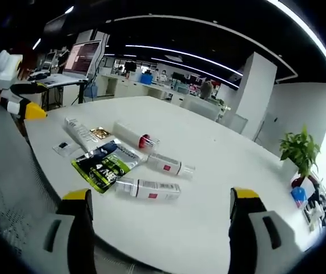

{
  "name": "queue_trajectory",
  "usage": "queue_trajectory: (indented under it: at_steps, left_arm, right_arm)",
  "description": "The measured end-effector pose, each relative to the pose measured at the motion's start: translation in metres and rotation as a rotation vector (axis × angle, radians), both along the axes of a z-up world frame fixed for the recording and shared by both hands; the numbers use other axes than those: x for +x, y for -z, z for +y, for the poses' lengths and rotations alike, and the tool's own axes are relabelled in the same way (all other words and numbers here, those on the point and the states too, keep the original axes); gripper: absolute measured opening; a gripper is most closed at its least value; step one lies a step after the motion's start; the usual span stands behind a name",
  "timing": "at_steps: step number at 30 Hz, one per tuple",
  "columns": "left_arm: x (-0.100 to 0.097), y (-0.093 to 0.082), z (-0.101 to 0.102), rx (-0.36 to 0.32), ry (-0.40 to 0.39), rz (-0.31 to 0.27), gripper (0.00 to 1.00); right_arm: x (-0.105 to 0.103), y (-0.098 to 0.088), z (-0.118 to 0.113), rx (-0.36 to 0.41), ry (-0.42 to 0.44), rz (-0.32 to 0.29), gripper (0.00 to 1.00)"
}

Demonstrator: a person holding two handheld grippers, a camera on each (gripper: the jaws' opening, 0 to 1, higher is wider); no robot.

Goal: Arrange the skincare products in the storage area until every visible bottle or jar stands upright without overlapping.

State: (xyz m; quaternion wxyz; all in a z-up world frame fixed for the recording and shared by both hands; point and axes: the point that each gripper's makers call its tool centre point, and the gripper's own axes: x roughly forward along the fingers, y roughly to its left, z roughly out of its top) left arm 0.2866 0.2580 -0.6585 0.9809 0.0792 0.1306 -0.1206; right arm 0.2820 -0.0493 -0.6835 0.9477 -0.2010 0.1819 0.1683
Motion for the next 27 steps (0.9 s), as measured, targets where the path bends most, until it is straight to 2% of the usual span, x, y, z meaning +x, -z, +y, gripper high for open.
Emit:
queue_trajectory:
  at_steps: [8,10,12,27]
  left_arm:
    - [-0.0024,0.0041,0.0037,0.007,-0.001,0.014,0.97]
    - [-0.0025,0.0008,0.0015,0.003,0.012,-0.005,0.97]
    - [-0.0032,0.0048,0.0027,0.005,0.008,0.018,0.97]
    - [-0.0021,0.0069,0.0069,0.021,-0.008,0.030,0.97]
  right_arm:
    - [-0.0038,0.0032,0.0027,-0.026,0.000,0.010,1.00]
    - [-0.0037,0.0031,0.0009,-0.032,0.006,0.010,1.00]
    - [-0.0041,0.0045,0.0009,-0.031,0.007,0.021,1.00]
    - [-0.0034,0.0054,-0.0020,-0.042,0.017,0.030,1.00]
